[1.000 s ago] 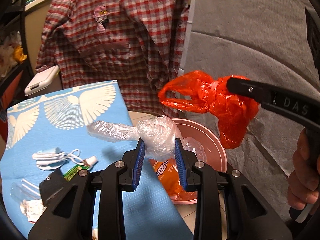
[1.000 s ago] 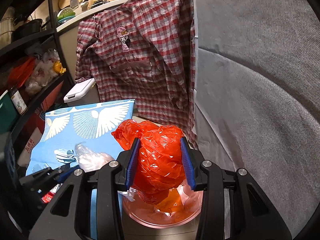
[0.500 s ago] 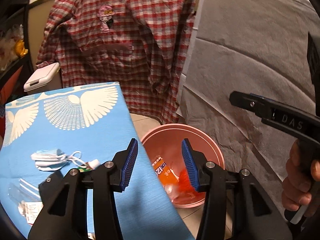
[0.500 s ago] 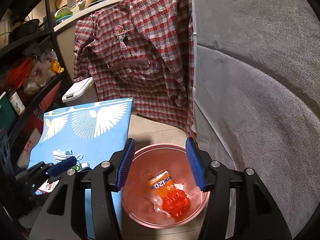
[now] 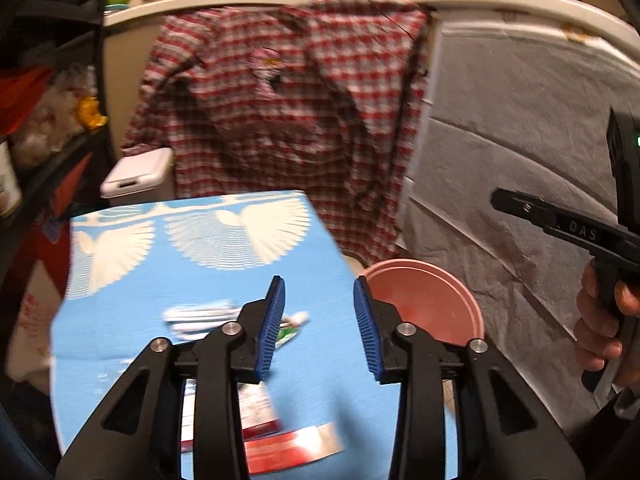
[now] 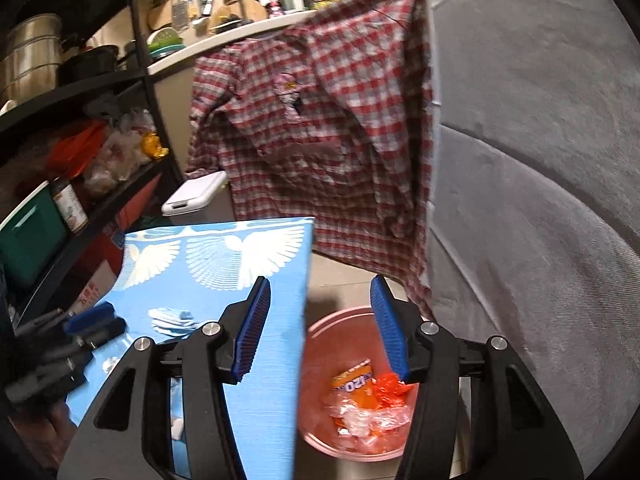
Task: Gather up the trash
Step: 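Open the left tool and move both tools back over the board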
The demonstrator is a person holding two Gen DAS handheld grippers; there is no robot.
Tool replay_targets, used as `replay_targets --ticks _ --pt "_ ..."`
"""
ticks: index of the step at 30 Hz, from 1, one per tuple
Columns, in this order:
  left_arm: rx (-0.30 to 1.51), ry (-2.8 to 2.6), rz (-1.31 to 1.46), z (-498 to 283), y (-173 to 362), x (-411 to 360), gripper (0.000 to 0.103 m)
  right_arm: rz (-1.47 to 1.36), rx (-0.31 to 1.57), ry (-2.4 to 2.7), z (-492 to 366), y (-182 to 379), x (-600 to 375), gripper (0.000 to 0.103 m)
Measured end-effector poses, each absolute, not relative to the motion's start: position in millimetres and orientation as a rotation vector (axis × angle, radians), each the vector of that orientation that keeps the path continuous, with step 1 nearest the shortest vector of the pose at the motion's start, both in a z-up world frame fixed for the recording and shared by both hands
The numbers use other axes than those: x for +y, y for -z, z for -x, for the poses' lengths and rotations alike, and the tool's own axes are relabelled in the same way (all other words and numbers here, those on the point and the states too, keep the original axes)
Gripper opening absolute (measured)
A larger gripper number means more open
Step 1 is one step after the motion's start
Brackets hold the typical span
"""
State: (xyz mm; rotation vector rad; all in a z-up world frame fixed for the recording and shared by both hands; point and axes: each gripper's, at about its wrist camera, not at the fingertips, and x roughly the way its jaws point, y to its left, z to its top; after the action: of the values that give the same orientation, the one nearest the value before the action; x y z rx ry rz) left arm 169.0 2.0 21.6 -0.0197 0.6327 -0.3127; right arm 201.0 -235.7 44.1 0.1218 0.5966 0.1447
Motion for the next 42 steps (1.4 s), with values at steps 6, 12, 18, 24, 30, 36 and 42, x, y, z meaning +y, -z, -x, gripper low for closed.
replay_targets --ticks 6,12,18,24,30,36,42 --pt "0.614 0.210 0.067 -156.7 -28.4 80.7 0.027 -0.126 0.598 -0.245 -196.3 -44.0 -202.8 0.027" --pt "0.619 0.137 0.099 -152.2 -24.1 136.8 0.026 -0.110 0.617 -0.322 -197.9 -37.6 -166.0 0.018" --pt "0.671 0.121 0.120 -157.1 -5.9 169.3 0.026 -0.075 0.646 -0.377 -208.5 -25.6 -130.1 0.018" --pt "0.734 0.143 0.119 -164.0 15.7 180.2 0.026 -0.029 0.682 -0.414 -222.6 -7.6 -101.8 0.018" --pt "0.791 0.152 0.112 -173.1 37.8 187.7 0.026 -0.007 0.702 -0.445 -234.4 4.3 -84.7 0.018" --pt "0.858 0.163 0.126 -183.6 61.0 190.9 0.030 0.019 0.714 -0.484 -245.0 14.7 -70.1 0.019" --pt "0.895 0.170 0.151 -192.0 74.2 193.5 0.042 0.044 0.724 -0.525 -256.4 25.9 -54.9 0.024"
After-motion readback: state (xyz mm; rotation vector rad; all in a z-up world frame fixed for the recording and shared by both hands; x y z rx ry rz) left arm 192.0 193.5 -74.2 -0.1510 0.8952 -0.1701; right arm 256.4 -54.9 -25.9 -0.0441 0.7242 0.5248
